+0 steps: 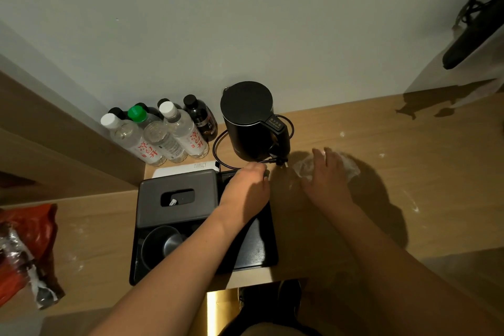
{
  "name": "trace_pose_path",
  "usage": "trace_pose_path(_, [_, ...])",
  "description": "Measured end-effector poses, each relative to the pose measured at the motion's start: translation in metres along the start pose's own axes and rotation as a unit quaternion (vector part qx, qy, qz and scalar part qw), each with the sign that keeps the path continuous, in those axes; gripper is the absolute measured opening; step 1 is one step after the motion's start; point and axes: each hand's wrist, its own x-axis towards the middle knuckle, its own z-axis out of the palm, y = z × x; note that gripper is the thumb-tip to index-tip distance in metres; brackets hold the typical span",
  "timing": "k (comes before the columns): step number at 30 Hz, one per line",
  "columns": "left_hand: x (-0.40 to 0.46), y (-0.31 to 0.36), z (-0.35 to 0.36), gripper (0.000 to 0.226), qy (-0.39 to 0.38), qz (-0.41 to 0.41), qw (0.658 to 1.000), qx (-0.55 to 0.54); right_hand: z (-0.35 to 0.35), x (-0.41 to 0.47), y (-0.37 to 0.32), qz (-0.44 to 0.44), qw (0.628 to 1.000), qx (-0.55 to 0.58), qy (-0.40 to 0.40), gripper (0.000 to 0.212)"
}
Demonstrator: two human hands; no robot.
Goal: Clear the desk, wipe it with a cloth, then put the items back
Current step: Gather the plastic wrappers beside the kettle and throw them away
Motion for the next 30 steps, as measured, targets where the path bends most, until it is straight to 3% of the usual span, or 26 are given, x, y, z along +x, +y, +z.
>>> trace_pose_path(5, [0.015, 0.008, 0.009, 0.026, -0.021, 0.010, 1.000, 0.016, 0.009, 0.033, 0.029, 0.045, 0.995, -0.075, -0.058, 0.095])
trace_pose_path(8, [0.024, 0.012, 0.013, 0.029, -0.028, 0.017, 0.999, 0.042, 0.021, 0.047, 0.043, 0.056, 0.991, -0.074, -0.093, 0.098])
trace_pose_path(13, [0.038, 0.016, 0.025, 0.029, -0.030, 0.014, 0.998, 0.055, 0.040, 0.062, 0.056, 0.048, 0.992, -0.047, -0.104, 0.076])
trace_pose_path(17, [0.043, 0.015, 0.035, 0.028, -0.025, 0.018, 0.998, 0.053, 0.045, 0.065, 0.059, 0.029, 0.995, -0.067, -0.069, 0.056])
trace_pose_path(22, [0.043, 0.015, 0.037, 0.027, -0.010, 0.006, 0.999, 0.038, 0.033, 0.050, 0.047, 0.015, 0.994, -0.024, -0.108, 0.035])
trace_pose_path(30, [0.013, 0.006, 0.015, 0.029, 0.018, -0.066, 0.997, -0.029, -0.005, -0.011, 0.028, -0.050, 0.997, 0.055, -0.028, 0.033])
